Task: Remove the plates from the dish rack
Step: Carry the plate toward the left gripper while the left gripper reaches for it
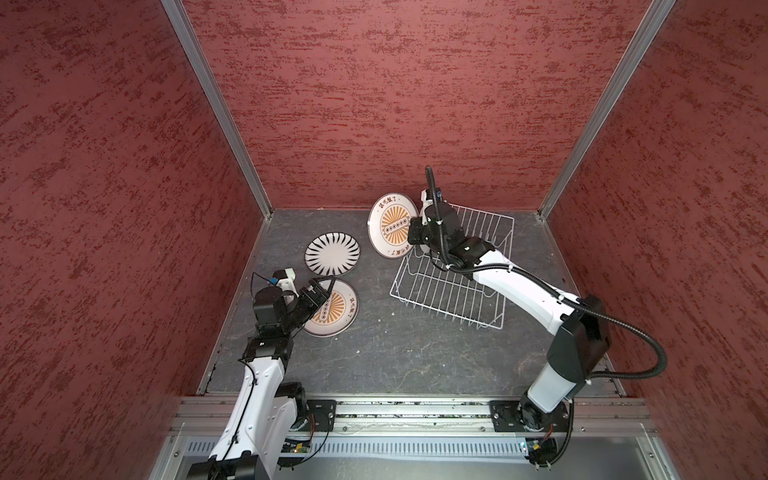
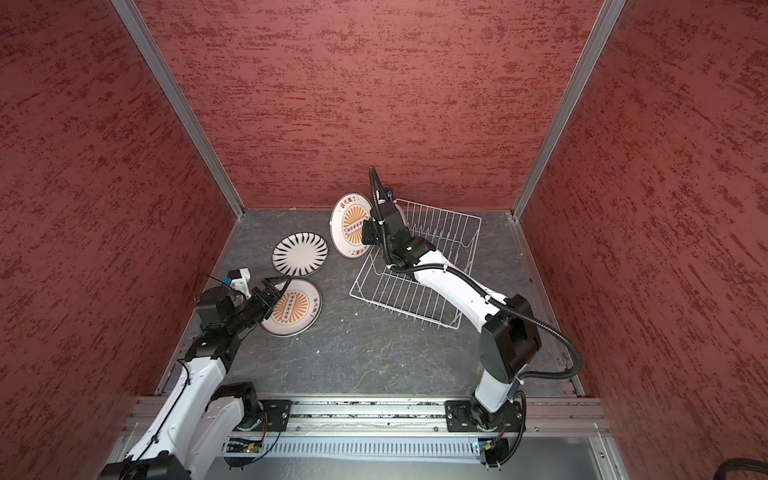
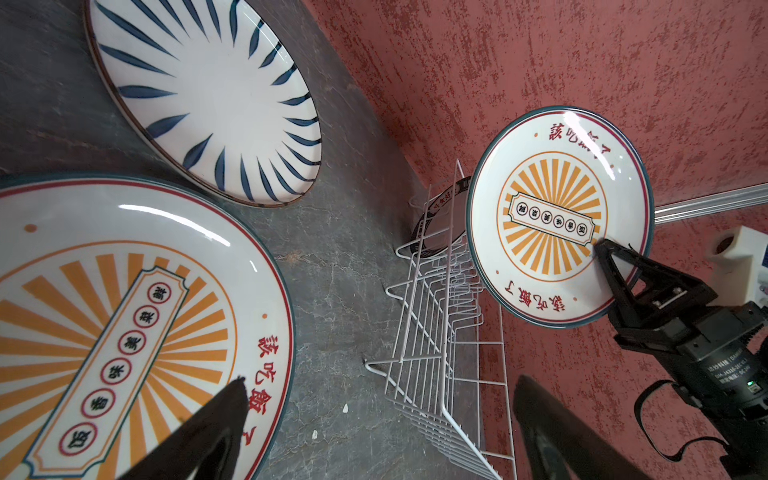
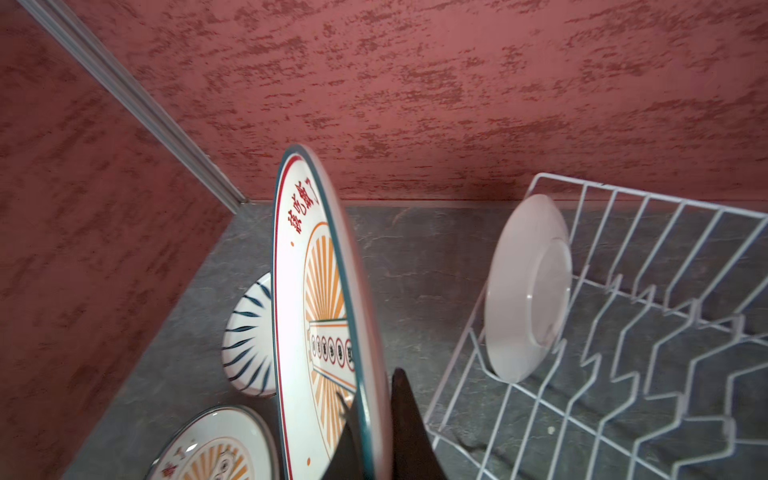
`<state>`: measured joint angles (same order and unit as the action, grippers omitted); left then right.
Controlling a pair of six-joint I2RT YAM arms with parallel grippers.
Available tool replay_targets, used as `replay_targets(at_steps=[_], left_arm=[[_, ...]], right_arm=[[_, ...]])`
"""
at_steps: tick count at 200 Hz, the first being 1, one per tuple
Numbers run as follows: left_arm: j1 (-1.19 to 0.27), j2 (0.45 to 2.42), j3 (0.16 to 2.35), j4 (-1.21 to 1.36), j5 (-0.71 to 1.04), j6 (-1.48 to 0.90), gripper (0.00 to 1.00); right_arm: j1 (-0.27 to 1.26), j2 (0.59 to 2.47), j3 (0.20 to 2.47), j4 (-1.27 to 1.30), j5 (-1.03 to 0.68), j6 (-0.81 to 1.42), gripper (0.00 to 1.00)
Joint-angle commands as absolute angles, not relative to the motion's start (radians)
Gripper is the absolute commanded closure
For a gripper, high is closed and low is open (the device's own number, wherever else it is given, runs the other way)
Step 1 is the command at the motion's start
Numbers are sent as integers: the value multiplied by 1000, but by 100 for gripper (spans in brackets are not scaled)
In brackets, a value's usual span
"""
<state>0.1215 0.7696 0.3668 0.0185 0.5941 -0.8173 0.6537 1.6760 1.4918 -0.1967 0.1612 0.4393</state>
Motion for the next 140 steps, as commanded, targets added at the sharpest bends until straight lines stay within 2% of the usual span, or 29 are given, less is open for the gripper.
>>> replay_targets(at_steps=[1,51,140], left_arm=[[109,782,379,102,641,-833,1],[84,815,387,174,691,-840,3],[60,930,366,351,720,-909,9]], right_arm=[[637,1622,1443,-49,2,540,100],[626,1588,1283,126,-189,651,100],[626,1585,1217,129,-267,684,100]])
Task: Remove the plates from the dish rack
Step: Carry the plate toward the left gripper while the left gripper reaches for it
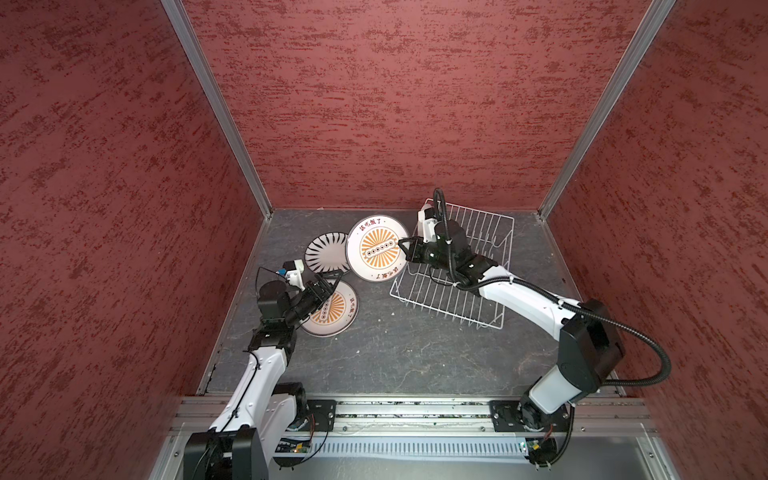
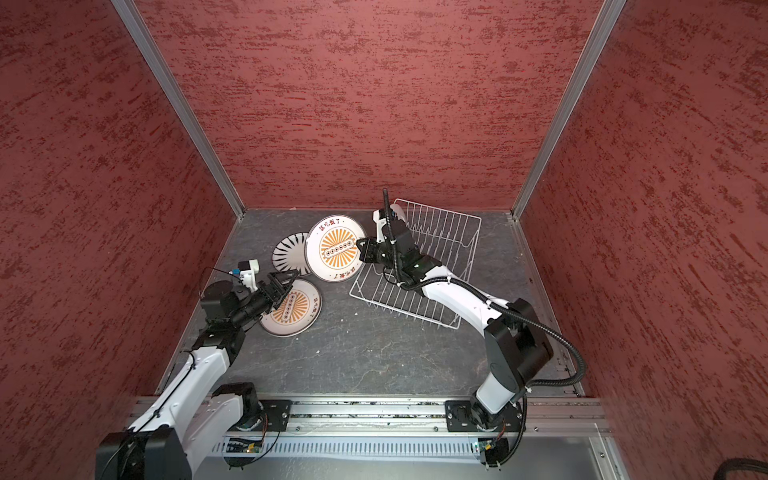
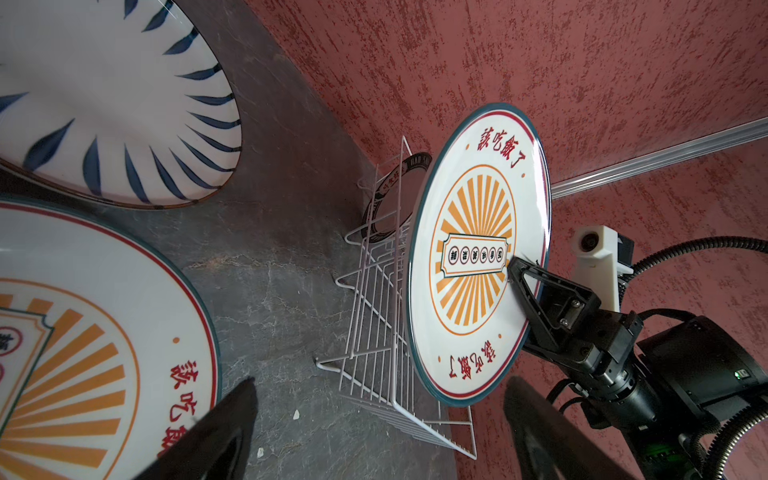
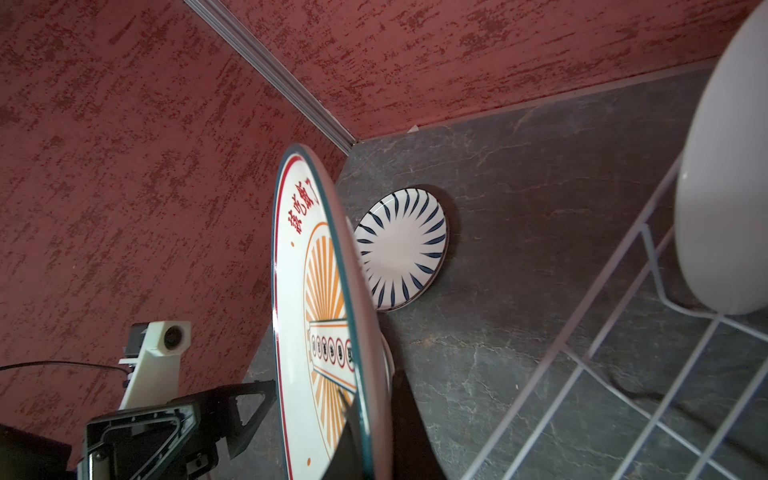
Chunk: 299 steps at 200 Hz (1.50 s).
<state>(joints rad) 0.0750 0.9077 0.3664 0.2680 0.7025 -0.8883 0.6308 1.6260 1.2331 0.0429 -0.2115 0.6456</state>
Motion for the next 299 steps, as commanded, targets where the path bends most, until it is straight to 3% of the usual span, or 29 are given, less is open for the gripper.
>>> replay_targets(at_steps=[1,95,266,299], left_arm=[[59,932,366,352,720,-910,9],[29,948,393,366,732,-876,14],[23,974,368,518,761,-948,68],[24,967,361,517,767,-944,91]], right_arm=[[626,1585,1215,129,-268,685,100],[626,1583,1178,161,-374,733,100],[626,1609,1140,270,-541,775,100],[626,1615,1145,264,-551,773,100]])
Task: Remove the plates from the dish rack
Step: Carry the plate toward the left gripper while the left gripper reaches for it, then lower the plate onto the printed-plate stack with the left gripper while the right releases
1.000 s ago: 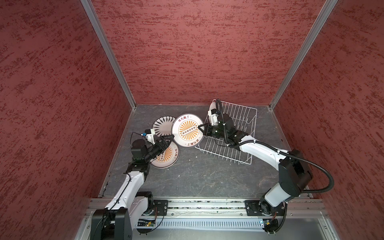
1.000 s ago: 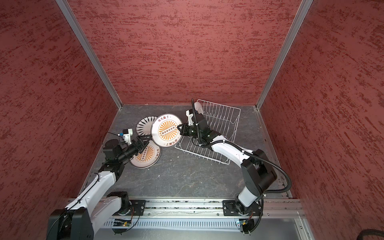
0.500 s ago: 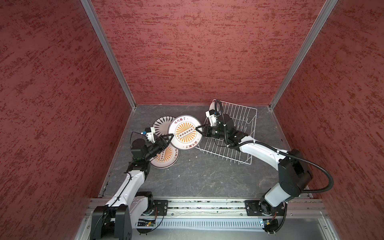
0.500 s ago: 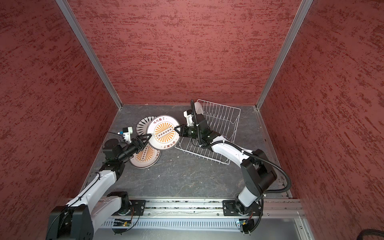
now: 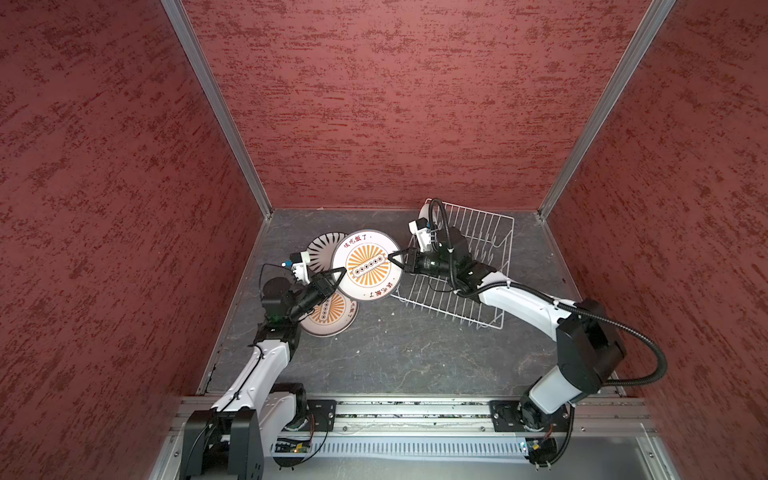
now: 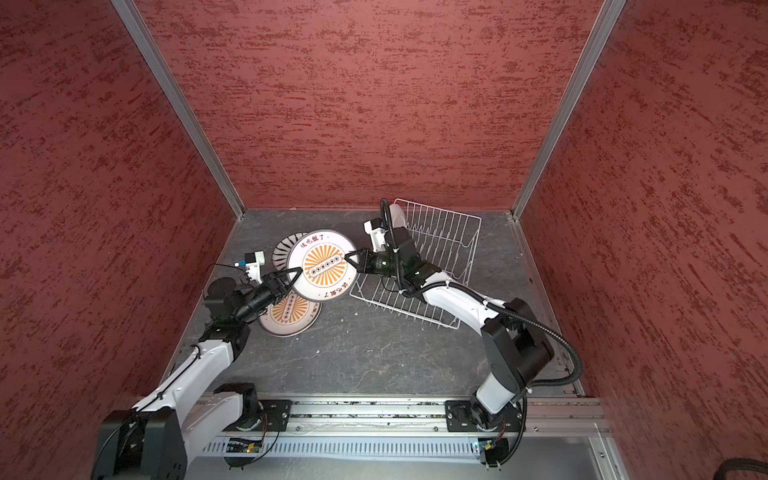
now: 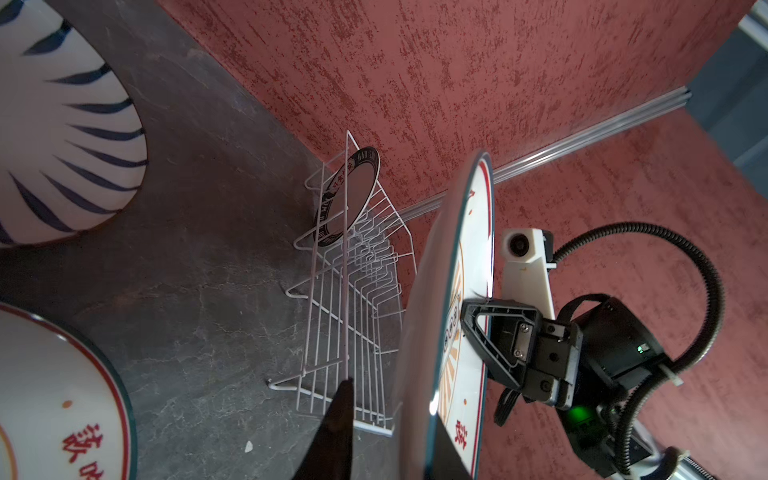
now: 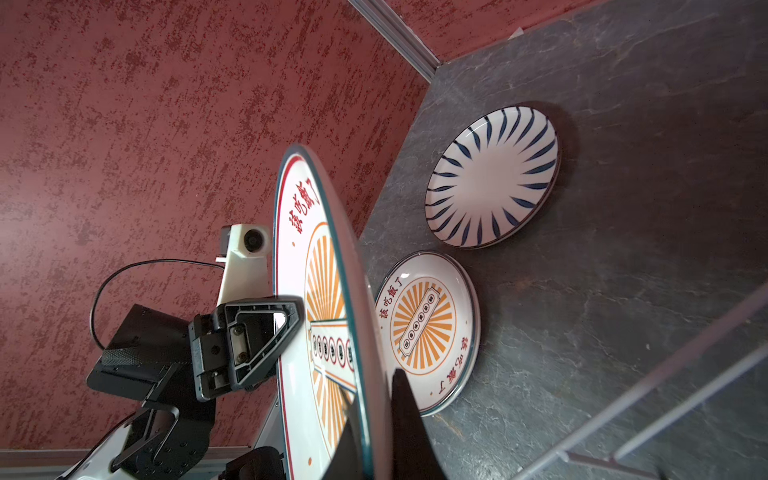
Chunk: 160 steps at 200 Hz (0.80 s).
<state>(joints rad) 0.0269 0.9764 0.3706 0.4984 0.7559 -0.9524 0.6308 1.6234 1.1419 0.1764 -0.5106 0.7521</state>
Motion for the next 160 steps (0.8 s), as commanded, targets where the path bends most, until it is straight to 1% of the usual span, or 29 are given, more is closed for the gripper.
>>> replay_targets(at_steps=[1,10,25,34,47,55,72,87,129,160], left_arm=[[24,966,361,517,767,-944,92],[25,963,359,510,767,-940,100],[25,955,359,497,770,-934,100],[28,949,359,487,769,-931,100],[30,937,359,486,764,-927,100],[34,928,359,442,761,-924,100],[48,908,358,410,752,-919,100],[69,890,353,390,744,-922,100],[143,808,313,280,660,-934,100],[175,746,312,113,569,-907,100]], right_arm=[[626,1615,1146,262,-551,772,100],[626,1619,1152,252,-549,765,100],[626,1626,1158,244,-550,762,77],[626,1629,1163,241,-554,760,66],[626,1631,1165,248,-560,759,53],[626,1628,1160,260,-562,763,45],[626,1621,1155,264,-558,760,32],[626,1616,1158,239,-543,747,26],[624,1597,1162,161,-462,718,18],[623,1569,1145,156,-411,701,5]])
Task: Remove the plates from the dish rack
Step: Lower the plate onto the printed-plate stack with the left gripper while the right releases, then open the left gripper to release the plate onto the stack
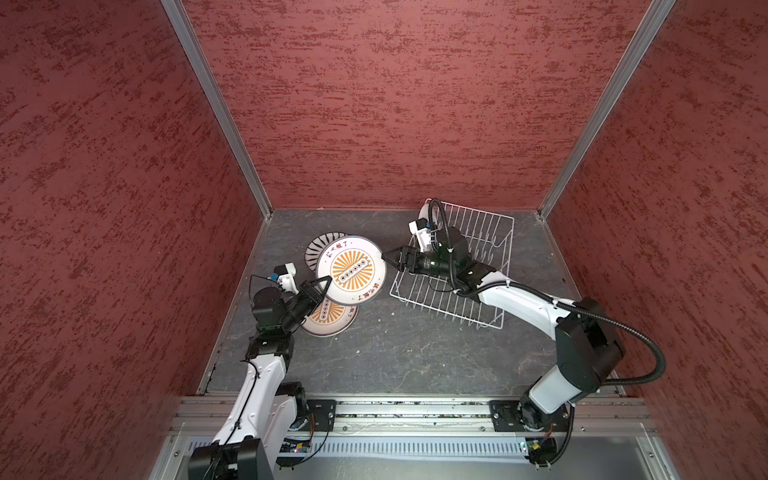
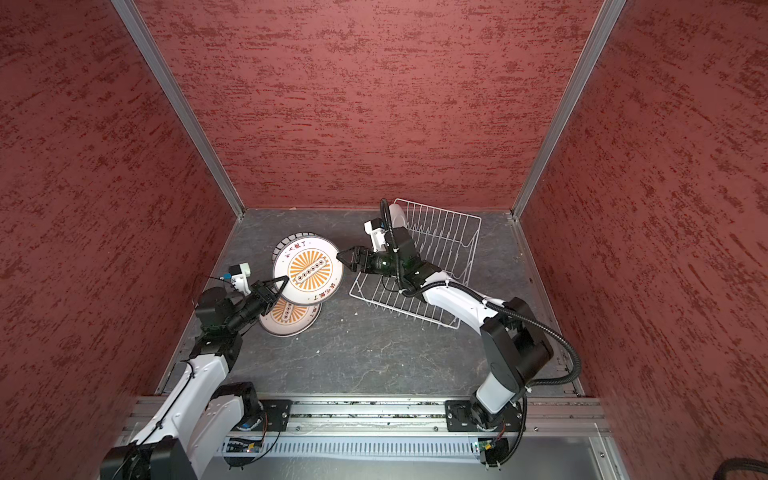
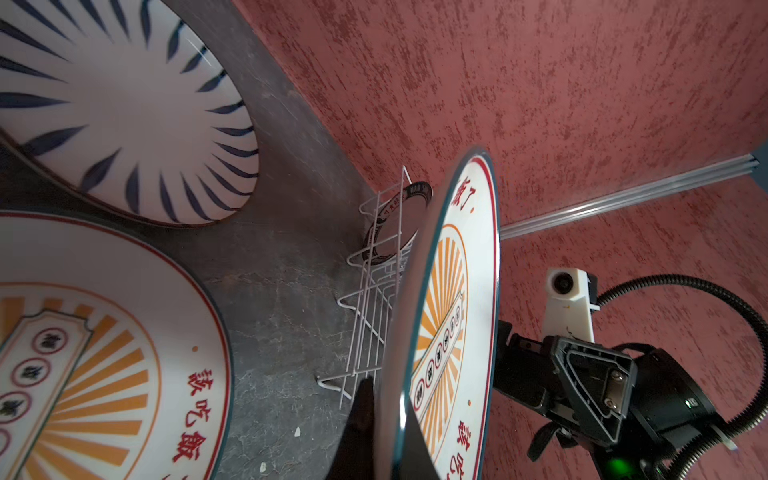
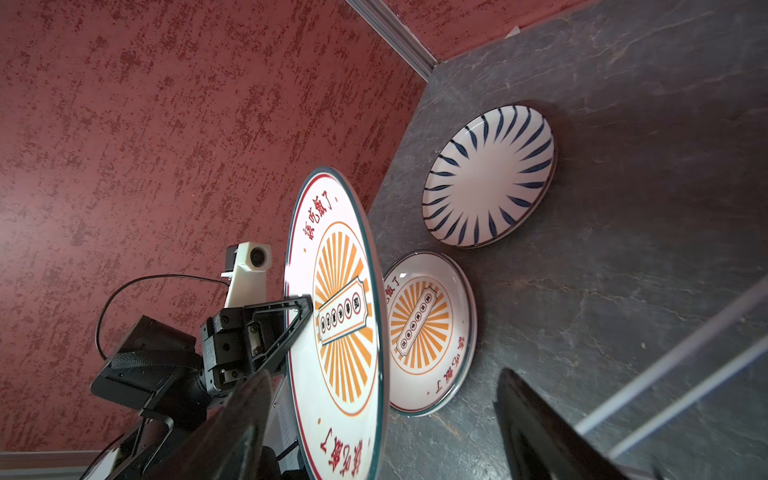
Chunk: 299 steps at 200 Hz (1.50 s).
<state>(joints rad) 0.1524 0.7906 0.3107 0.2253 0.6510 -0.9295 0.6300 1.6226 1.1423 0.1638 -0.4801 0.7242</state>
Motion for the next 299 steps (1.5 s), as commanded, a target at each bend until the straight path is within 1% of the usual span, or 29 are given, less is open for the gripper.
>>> replay_targets(at_steps=[1,31,130,186,212,299], left_arm=[[176,745,312,109,568,-905,100],[203,734,310,28,532,-893,100],[233,712,303,-132,407,-839,100],[236,628,266,-179,322,-850,100],[240,615,250,-186,318,-851,100],[267,690,230,-130,356,-862,100]], right_arm=[[623,1567,1145,156,-410,701,5],[621,1560,1144,152,-389,695,1],[613,1555,1132,184,-367,689,1],[611,1557,1134,174,-362,686,1],[611,1559,1131,172,-365,686,1],[609,1559,1129,172,-372,689,1]])
